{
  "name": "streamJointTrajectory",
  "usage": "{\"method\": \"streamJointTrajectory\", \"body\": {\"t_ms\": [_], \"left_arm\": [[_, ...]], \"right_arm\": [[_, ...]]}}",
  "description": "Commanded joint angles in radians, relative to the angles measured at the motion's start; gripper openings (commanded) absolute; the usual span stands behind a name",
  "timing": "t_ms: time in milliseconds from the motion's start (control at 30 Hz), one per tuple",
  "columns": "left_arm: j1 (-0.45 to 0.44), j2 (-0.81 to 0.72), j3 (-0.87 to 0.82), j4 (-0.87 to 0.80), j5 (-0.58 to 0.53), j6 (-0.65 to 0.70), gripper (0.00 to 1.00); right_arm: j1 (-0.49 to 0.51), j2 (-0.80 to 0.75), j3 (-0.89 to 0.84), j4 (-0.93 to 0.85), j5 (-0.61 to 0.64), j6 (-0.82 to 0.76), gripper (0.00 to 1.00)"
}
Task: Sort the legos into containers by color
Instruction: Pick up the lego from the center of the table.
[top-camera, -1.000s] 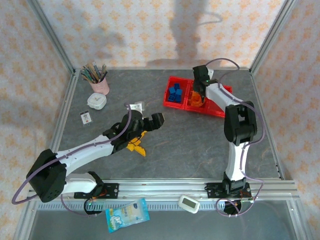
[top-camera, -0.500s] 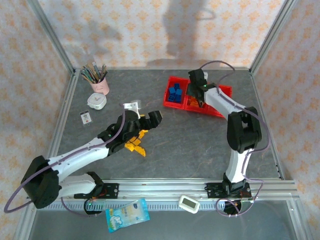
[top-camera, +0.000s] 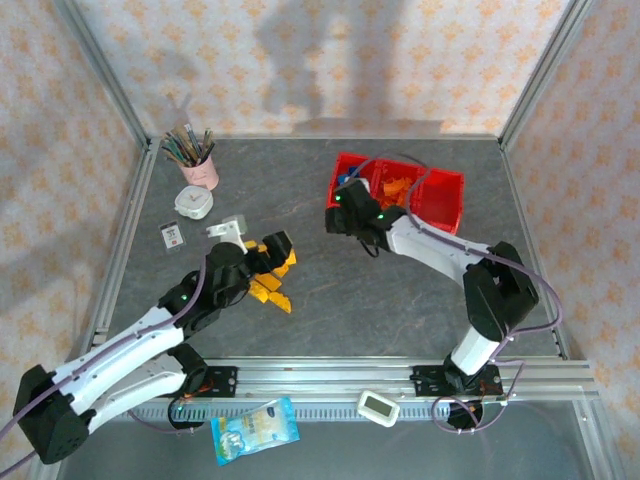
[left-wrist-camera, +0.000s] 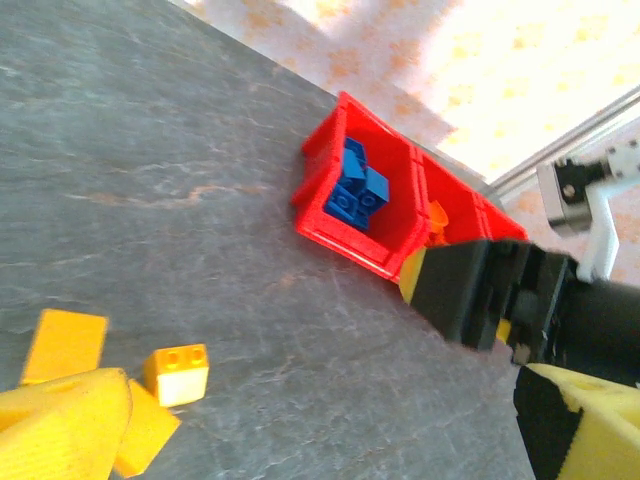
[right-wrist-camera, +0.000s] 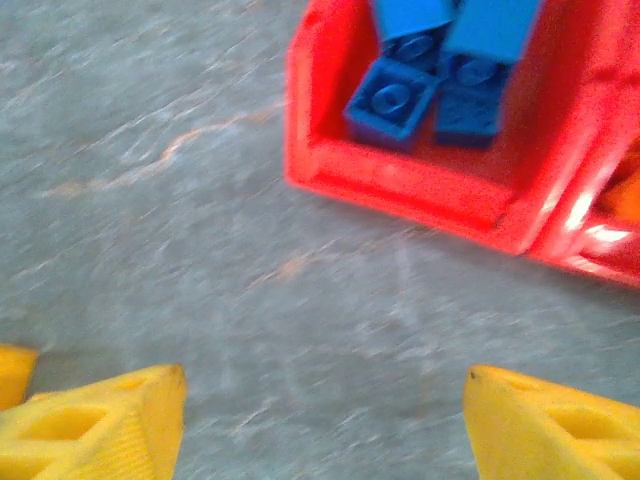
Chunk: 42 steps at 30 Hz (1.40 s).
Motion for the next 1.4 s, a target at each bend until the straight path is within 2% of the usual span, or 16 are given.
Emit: {"method": "streamJointTrajectory", "body": {"t_ms": [0,267,567,800,1000,1367], "left_arm": [[0.008,-0.076,-0.020,-0.136,-0.078,-0.029,0.99],[0.010,-0.220,-0.045,-0.273,-0.144,-0.064,0.99],[0.011,-0.275,-0.072,-0.306,-0.170,-0.088,0.99],[0.012,-0.264,-0.071,-0.295,-0.179,-0.072,0.99],[0.012,-0.251,-0.073,-0.280,-0.177,-0.065,0.99],[0.014,-0.236,-0.074,-0.258,-0.161,-0.063,0.99]], "right_arm": [[0.065,0.011,-0.002,0.042,-0.022,0.020,0.75],[0.193,0.181,0.117,0.011,-0.010,0.005,0.80],[0.226,0.384,0.287,-0.063,0.022,0.111,0.78],[0.227,0.466,0.372,-0.092,0.028,0.138,0.69],[0.227,0.521,0.418,-0.131,0.051,0.148,0.56],[0.228,0.475,0.358,-0.113,0.046,0.157,0.35]]}}
